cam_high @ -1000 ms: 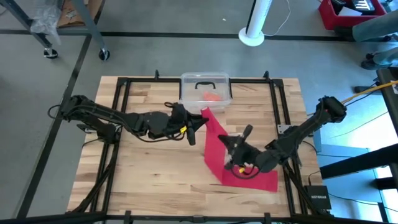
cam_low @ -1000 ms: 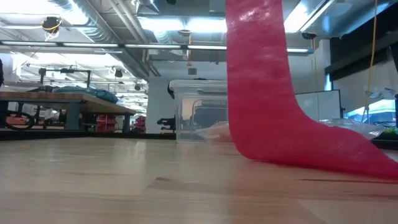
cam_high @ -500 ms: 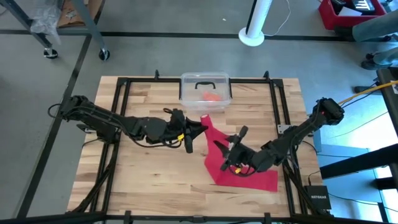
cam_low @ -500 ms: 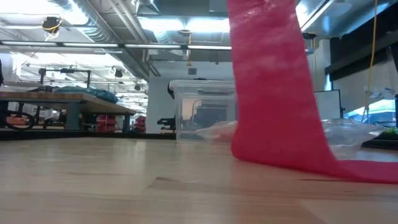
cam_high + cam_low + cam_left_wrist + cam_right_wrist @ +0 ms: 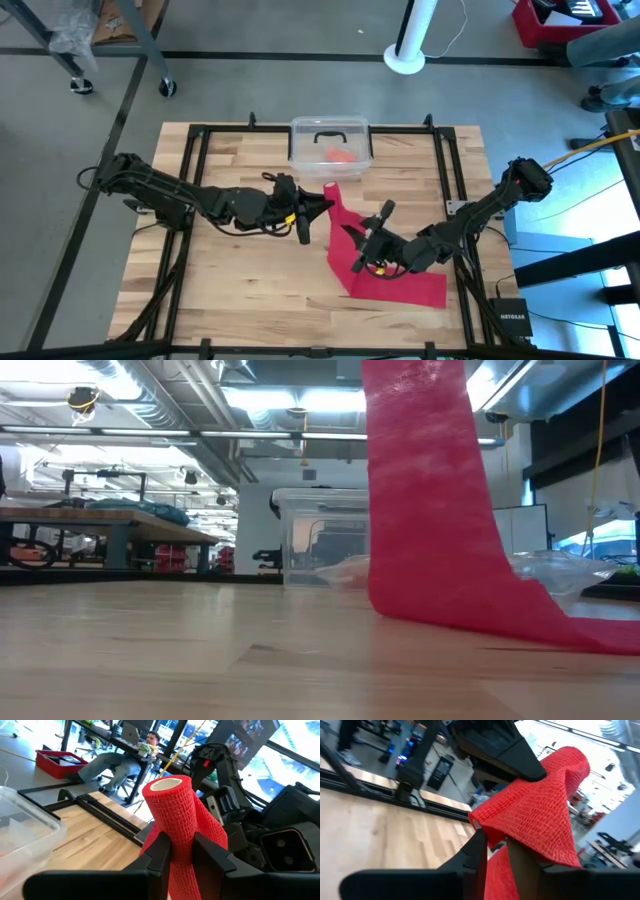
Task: Roll bandage
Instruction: Roll the red bandage
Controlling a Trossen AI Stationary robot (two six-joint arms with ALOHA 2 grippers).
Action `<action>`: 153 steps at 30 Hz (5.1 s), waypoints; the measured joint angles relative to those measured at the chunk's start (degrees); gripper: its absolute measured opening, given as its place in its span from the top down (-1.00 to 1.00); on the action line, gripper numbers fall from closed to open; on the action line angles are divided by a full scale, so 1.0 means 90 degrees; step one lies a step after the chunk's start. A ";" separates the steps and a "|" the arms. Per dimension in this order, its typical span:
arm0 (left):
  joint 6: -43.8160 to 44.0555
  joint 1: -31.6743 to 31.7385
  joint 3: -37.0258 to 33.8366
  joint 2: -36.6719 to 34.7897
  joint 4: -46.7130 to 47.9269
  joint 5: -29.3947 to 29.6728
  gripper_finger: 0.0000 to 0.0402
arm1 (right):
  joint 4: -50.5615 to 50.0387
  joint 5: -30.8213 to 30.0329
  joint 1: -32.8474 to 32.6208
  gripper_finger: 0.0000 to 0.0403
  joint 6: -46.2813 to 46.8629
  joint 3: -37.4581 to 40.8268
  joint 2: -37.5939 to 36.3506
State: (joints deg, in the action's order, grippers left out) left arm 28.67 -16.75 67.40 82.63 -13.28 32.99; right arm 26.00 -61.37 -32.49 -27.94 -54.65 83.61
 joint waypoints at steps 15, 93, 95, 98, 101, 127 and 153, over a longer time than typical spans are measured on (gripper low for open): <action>-0.0500 0.0024 0.0000 -0.0019 -0.0350 0.0299 0.71 | -0.0048 -0.1514 -0.0714 0.66 0.0500 -0.0123 -0.0036; -0.0901 -0.0520 0.0005 -0.0013 -0.0430 0.0474 0.71 | 0.3808 0.0356 -0.0102 0.75 -0.1307 -0.0262 0.0695; -0.0909 -0.0524 0.0005 -0.0012 -0.0432 0.0462 0.71 | 0.3801 0.0411 -0.0102 0.90 -0.1383 -0.0262 0.0695; -0.1093 -0.0533 0.0002 -0.0008 -0.0424 0.0465 0.71 | 0.3772 0.0319 -0.0102 0.95 -0.1462 -0.0262 0.0695; -0.1285 -0.0550 0.0000 -0.0002 -0.0425 0.0481 0.71 | 0.3768 0.0144 -0.0149 0.92 -0.1534 -0.0263 0.0689; -0.2453 -0.1107 -0.0017 -0.0777 0.2135 0.0171 0.71 | 0.3705 -0.0693 -0.1855 1.00 -0.1795 -0.0284 0.0050; 0.0361 -0.1222 -0.0010 0.0334 0.4846 0.0183 0.71 | -0.4188 0.2094 -0.0491 0.28 0.5854 -0.0267 0.0066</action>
State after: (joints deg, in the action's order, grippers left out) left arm 31.91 -27.75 67.31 85.63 30.33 34.64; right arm -11.70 -42.53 -36.91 24.74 -57.06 84.21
